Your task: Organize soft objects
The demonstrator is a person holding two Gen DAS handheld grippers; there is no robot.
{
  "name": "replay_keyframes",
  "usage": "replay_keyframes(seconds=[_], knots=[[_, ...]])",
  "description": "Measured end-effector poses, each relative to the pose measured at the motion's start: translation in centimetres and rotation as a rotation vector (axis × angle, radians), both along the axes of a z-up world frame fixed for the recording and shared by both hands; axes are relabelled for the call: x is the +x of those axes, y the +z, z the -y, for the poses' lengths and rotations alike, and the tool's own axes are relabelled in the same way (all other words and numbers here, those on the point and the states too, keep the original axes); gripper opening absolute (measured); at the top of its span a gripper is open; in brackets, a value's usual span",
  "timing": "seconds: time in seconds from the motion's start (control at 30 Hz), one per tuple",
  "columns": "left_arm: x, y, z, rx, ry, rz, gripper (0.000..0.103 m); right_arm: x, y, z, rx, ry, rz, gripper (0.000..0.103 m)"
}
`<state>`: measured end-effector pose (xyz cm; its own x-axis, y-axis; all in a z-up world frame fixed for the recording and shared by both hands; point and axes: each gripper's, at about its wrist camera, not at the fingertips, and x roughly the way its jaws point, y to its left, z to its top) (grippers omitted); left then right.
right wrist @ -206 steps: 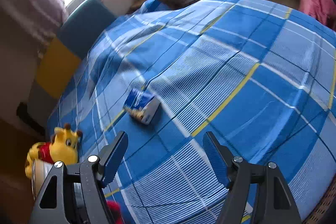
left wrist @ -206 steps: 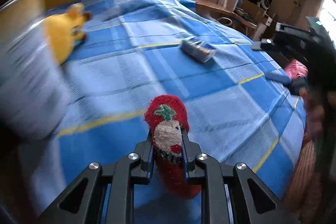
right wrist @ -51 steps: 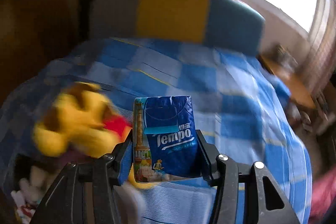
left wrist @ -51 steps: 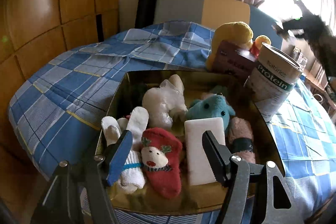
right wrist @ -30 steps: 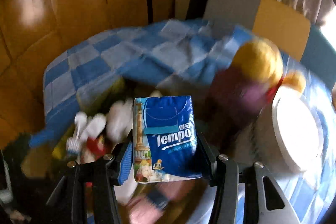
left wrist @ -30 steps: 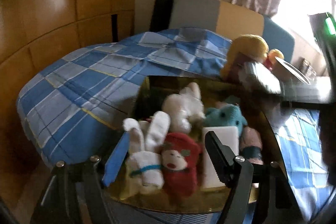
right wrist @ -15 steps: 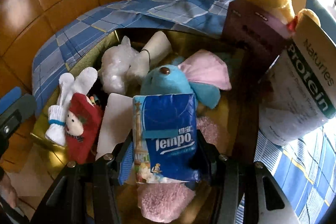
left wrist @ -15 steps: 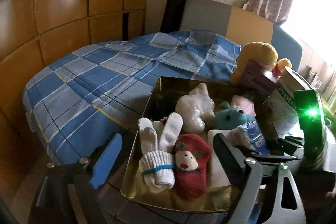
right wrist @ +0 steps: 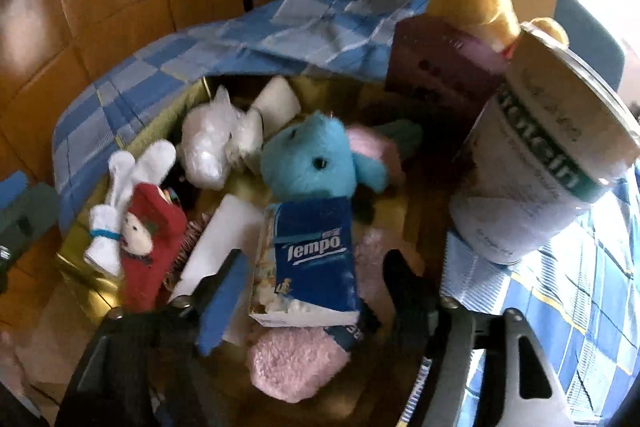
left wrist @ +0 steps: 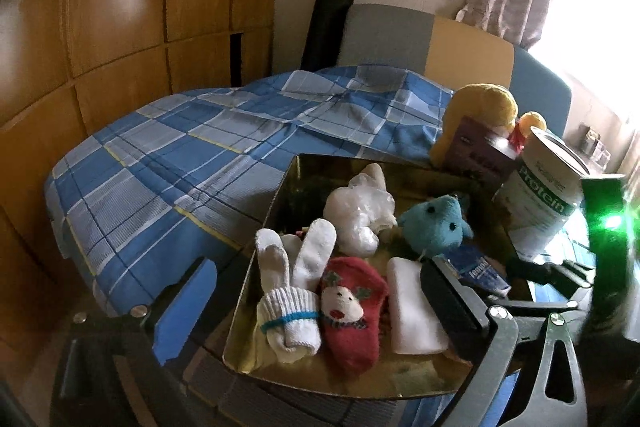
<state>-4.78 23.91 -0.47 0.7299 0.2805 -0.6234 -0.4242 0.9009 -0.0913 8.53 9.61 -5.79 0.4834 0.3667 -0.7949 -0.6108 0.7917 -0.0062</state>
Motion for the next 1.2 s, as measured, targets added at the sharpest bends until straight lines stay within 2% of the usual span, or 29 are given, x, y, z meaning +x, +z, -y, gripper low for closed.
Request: replay_keyframes(seconds=[0.17, 0.33, 0.4, 0.6, 1.2], knots=[[-0.2, 0.3, 1.1, 0.016, -0.017, 0.002, 0.103, -1.0, 1.8, 1.7, 0.063, -0.043, 0.045, 0.077], [-0.3, 0.5, 2.4, 0.043, -0.016, -0.009, 0.103, -2.5, 3.2, 3.7, 0.081, -0.151, 0.149, 0.077], [-0.4, 0.4, 3.1, 0.059, -0.009, -0.012, 0.103, -2.9, 3.5, 4.7, 0.096, -0.205, 0.168, 0.082], [-0.9, 0.4, 5.2, 0.041, -0.021, 0.013, 0.103, -4.4, 3.6, 7.4, 0.105, -0.313, 0.210, 0.083], [-0.8, 0.6, 9.0, 0.065, -0.076, 0.014, 0.103, -4.8, 4.3, 13.0, 0.141, -0.456, 0.231, 0.083]])
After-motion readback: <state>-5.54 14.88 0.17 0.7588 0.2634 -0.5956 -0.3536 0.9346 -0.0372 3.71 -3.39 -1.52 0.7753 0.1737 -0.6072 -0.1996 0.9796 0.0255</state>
